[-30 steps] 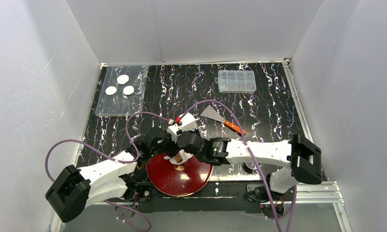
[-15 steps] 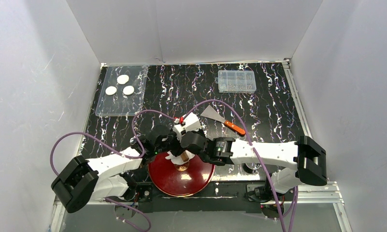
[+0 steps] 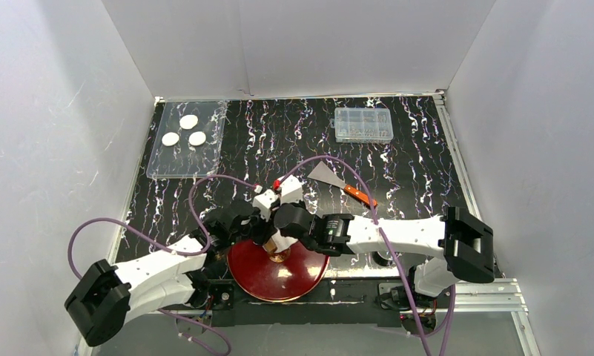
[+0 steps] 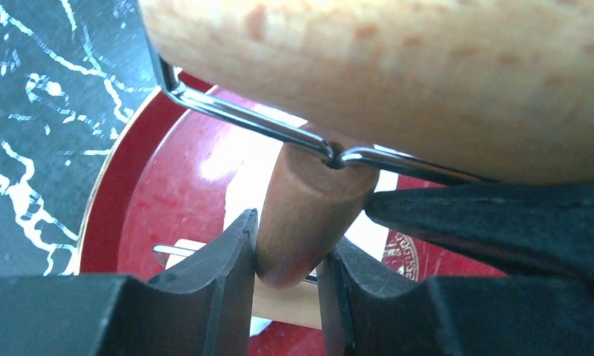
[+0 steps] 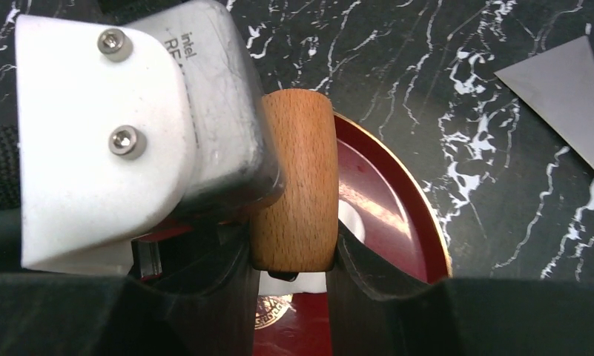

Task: Roll out the dumpling wrappers from the dough
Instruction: Flatten out the dough on the work surface.

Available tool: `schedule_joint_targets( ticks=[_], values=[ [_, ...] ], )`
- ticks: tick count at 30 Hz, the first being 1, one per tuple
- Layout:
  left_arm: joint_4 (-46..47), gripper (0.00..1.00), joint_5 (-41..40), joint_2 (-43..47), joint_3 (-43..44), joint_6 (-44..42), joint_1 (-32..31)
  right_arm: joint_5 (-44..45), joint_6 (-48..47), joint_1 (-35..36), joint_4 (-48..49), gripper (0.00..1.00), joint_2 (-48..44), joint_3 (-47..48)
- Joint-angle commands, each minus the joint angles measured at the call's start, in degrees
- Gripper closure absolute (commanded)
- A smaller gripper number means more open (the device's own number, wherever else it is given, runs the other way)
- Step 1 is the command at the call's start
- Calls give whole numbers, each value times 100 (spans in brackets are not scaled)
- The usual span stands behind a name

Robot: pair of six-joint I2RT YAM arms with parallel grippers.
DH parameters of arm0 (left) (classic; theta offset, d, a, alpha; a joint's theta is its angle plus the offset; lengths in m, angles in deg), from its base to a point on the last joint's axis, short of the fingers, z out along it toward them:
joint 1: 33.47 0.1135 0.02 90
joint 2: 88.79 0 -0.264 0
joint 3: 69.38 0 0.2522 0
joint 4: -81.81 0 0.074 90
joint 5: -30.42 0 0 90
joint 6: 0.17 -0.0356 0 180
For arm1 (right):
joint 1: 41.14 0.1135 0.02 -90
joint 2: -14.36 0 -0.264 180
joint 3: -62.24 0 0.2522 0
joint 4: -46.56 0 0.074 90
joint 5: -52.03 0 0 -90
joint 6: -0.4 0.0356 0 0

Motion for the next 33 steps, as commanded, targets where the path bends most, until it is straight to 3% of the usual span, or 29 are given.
schedule_joint_targets(
  ticks=[1,4,7,13,18,20,22,26,29,30,33],
  values=[
    [-542,100,-1158,290,79,1094,217,-2329,199,818,291,99,493,-25],
    [-725,100,-1052,516,443,832,224,-2133,-134,782,103,99,412,219],
    [-88,100,-685,546,681,469,224,-1989,-358,672,18,99,27,273],
    [1349,100,61,-336,1085,88,202,-1333,-549,634,-420,99,-659,191],
    [2025,100,300,-1037,1069,84,23,-1197,-339,620,-396,99,-795,-131],
    [1966,100,131,-1220,1007,154,17,-1286,-177,625,-241,99,-655,-264],
    [1606,100,-228,-849,259,59,4,-1823,352,731,36,99,-160,-399],
    [303,100,-1018,13,-50,382,122,-2245,268,923,338,99,421,-139],
    [69,100,-805,223,-213,788,588,-2298,229,923,522,99,438,-214],
    [223,100,-822,211,-75,386,590,-2213,162,923,439,99,357,-163],
    [1194,100,300,-317,1052,-723,588,-1741,-254,774,212,99,-207,-99]
  ],
)
